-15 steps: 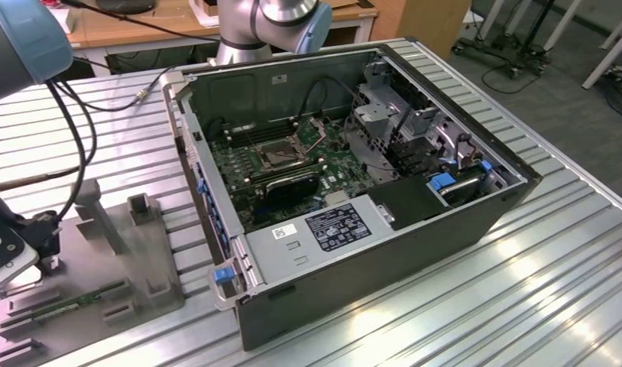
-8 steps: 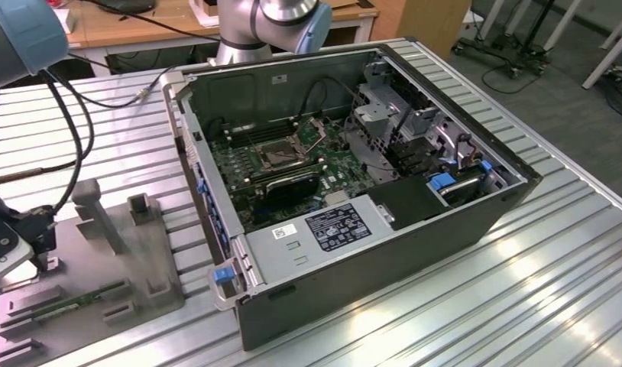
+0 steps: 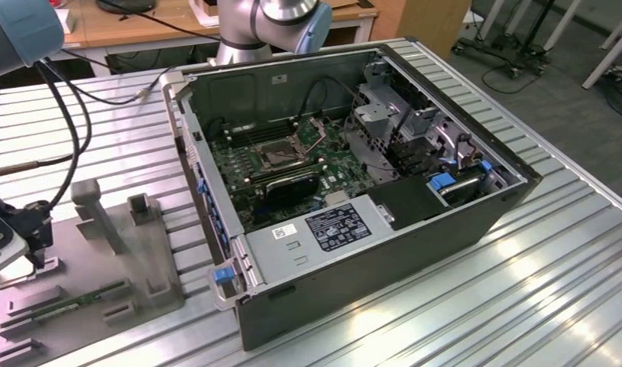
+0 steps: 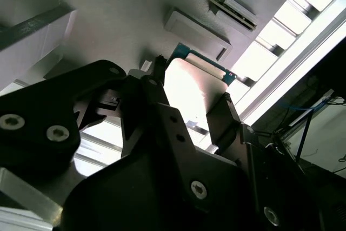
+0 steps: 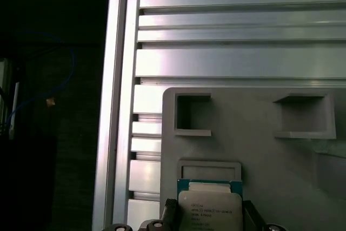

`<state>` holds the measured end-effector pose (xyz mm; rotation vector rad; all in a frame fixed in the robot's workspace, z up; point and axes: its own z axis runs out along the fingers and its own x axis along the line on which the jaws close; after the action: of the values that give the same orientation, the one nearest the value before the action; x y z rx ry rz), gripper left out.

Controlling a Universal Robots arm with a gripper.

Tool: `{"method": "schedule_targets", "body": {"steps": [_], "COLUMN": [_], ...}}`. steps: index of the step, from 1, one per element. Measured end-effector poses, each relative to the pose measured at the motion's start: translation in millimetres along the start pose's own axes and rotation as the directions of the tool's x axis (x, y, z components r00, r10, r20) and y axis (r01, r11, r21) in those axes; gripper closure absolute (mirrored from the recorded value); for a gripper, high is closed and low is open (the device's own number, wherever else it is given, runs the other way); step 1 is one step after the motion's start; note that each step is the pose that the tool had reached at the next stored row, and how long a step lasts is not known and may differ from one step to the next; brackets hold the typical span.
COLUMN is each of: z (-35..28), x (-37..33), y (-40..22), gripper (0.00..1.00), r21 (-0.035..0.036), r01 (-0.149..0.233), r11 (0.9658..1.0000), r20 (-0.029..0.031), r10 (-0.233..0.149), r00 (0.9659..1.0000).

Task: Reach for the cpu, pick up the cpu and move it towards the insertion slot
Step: 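Pick up the cpu and move it towards the insertion slot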

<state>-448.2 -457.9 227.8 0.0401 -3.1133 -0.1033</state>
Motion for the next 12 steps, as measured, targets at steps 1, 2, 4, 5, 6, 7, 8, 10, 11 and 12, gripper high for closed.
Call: {"method": "schedule_targets", "body": {"steps": [1, 2, 4, 5, 6, 7, 8, 10, 11, 12], "z": [-1.2, -2.3, -3.1, -3.4, -3.5, -3.5, -3.5, -3.6, -3.6, -3.6], "x": [0.0, 0.1, 0.0, 0.1, 0.1, 0.1, 0.1, 0.1, 0.1, 0.1], "y": [0.1, 0.2, 0.2, 0.2, 0.3, 0.2, 0.2, 0.2, 0.2, 0.3], "gripper": [0.45, 0.45, 0.45, 0.45, 0.45, 0.45, 0.45, 0.45, 0.45, 0.45], "r21": [0.0, 0.0001, -0.0001, 0.0, 0.0, 0.0, 0.0, 0.0, 0.0, 0.0], "r01": [0.0, 0.0, 0.0, 0.0, 0.0, 0.0, 0.0, 0.0, 0.0, 0.0], "r11": [1.0, 1.0, 1.0, 1.0, 1.0, 1.0, 1.0, 1.0, 1.0, 1.0], "r20": [0.0, -0.0001, 0.0001, 0.0, 0.0, -0.0001, 0.0, 0.0, -0.0001, -0.0001], "r10": [0.0, 0.0, 0.0, 0.0, 0.0, 0.0, 0.0, 0.0, 0.0, 0.0], "r00": [1.0, 1.0, 1.0, 1.0, 1.0, 1.0, 1.0, 1.0, 1.0, 1.0]}}
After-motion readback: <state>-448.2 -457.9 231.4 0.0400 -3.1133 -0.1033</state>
